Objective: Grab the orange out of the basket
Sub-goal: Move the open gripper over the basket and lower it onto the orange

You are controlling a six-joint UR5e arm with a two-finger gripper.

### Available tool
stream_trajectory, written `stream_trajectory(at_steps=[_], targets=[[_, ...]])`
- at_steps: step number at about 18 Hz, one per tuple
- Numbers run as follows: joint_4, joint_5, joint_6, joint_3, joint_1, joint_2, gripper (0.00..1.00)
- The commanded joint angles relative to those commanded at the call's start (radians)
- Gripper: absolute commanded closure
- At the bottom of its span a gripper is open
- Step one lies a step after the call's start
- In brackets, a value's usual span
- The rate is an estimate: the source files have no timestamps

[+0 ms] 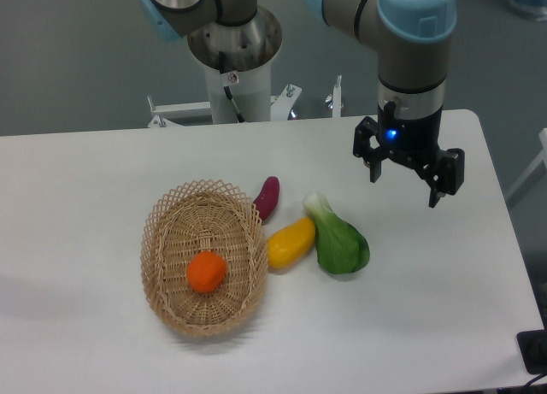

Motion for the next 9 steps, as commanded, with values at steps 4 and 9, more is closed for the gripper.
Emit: stream_trajectory(at_steps=[4, 9], targets=[[0.032, 0.002, -0.002, -0.009, -0.009, -0.008, 0.0], [0.109, -0.021, -0.134, -0.064, -0.023, -0.006, 0.0]])
